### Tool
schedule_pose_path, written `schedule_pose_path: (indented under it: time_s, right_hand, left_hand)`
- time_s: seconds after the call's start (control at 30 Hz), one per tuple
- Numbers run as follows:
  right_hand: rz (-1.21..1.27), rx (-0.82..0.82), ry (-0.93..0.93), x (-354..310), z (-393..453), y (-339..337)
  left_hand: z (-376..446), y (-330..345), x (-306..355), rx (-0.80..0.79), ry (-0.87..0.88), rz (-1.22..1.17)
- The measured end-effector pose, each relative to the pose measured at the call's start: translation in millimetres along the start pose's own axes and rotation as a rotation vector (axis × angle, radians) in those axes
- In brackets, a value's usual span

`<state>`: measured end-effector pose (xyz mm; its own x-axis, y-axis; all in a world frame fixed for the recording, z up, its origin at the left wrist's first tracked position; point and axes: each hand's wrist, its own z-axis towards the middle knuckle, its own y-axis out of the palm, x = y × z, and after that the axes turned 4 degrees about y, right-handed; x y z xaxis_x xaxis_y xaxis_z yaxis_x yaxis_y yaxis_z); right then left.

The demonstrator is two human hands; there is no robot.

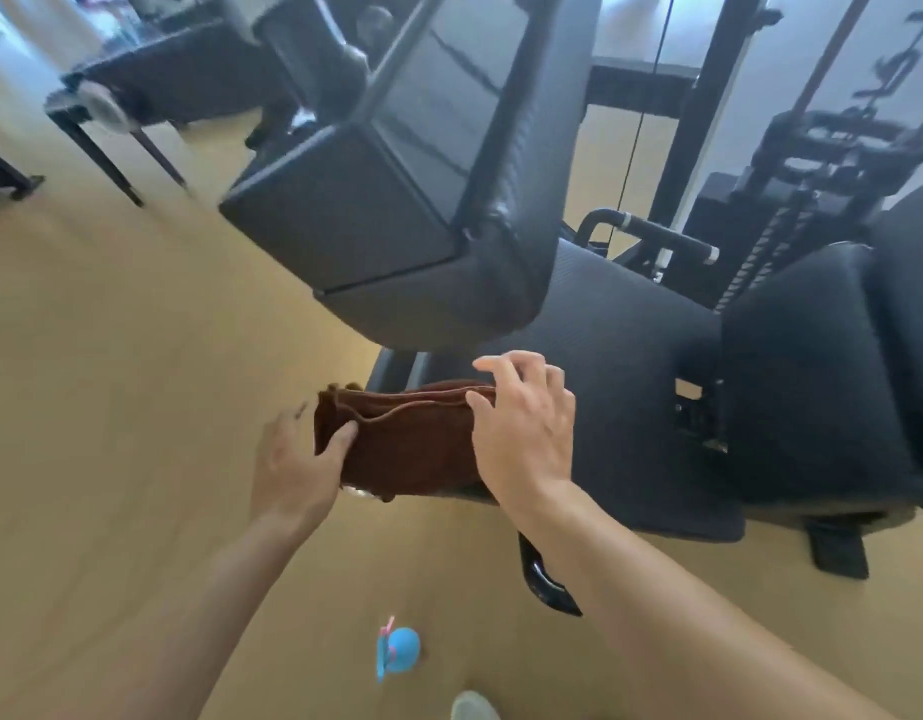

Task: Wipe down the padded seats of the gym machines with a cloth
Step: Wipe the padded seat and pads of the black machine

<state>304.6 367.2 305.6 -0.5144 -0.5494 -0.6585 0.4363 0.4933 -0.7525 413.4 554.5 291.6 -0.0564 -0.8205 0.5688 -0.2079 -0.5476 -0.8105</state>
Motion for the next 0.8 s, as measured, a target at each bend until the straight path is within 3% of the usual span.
schedule_pose_path:
  time_s: [0.07, 0.17, 0.2, 0.33, 0.47, 0.8]
  right_hand:
    - [0.002, -0.068, 0.081, -9.9, -4.3, 11.8]
    - [-0.074, -0.435, 0.275, -16.5, -20.3, 53.6]
    - [-0.112, -0.486, 0.324, -19.0, -20.6, 69.0]
    - [-0.228, -0.356, 0.445, -39.9, -2.9, 118.5]
    - [-0.368, -0.168, 0.378, -44.6, 8.2, 145.7]
    - [-0.439, -0.184, 0.34, -43.8, 63.5, 151.9]
  left_hand:
    - [-4.2, -2.4, 3.5, -0.103, -0.024, -0.032]
    - [-15.5, 11.9, -3.5, -0.369, -0.03, -0.095]
    - [-16.8, 18.2, -7.7, -0.411, -0.013, -0.129]
    - [-9.7, 37.3, -34.9, -0.41, -0.03, -0.318]
    - [-8.1, 39.6, -62.0, -0.44, 0.008, -0.454]
    - [37.0, 19.1, -98.7, -0.59, 0.162, -0.511]
